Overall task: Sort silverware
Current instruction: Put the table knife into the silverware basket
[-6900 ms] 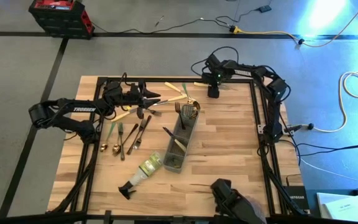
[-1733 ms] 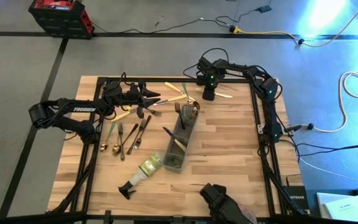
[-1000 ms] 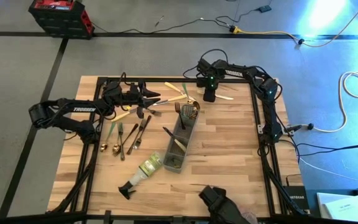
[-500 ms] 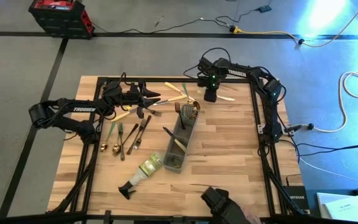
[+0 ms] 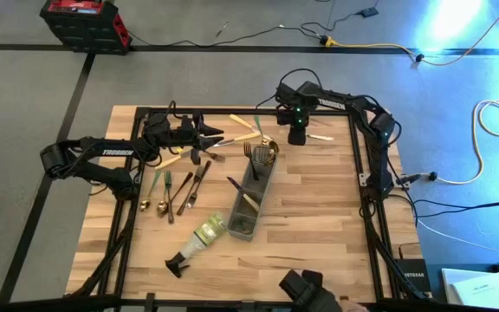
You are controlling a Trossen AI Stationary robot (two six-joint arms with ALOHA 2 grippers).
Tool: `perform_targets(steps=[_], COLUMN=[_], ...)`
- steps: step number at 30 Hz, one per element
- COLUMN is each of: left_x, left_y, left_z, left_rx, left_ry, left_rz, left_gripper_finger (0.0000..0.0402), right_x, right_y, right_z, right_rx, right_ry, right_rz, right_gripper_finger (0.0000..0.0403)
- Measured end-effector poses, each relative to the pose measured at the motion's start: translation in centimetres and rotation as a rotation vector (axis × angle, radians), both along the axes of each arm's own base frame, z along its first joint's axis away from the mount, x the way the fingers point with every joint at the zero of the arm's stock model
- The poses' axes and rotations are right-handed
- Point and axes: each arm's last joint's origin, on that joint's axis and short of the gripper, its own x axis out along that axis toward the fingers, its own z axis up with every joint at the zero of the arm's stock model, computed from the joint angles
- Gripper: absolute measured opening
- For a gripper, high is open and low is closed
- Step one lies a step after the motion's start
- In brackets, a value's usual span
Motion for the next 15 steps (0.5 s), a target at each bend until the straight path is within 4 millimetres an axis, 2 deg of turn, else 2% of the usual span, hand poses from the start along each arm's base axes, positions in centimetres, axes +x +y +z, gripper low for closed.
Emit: perform_targets(steps=[4, 15], left_x=[0.0, 0.0], left_y=[0.0, 0.0], left_z=[0.0, 0.0], left_rx=[0.000, 0.003], left_ry=[0.000, -0.004], left_rz=[0.000, 0.000], left_gripper_finger=[0.0084, 0.0084], right_x=[-0.2, -2.4], right_y=[0.9, 3.5], right_z=[2.6, 9.7], right_rx=[-0.064, -0.237], right_ry=[-0.038, -0.144], right_rz=[0.017, -0.002], right_gripper_finger=[0.0040, 0.0040])
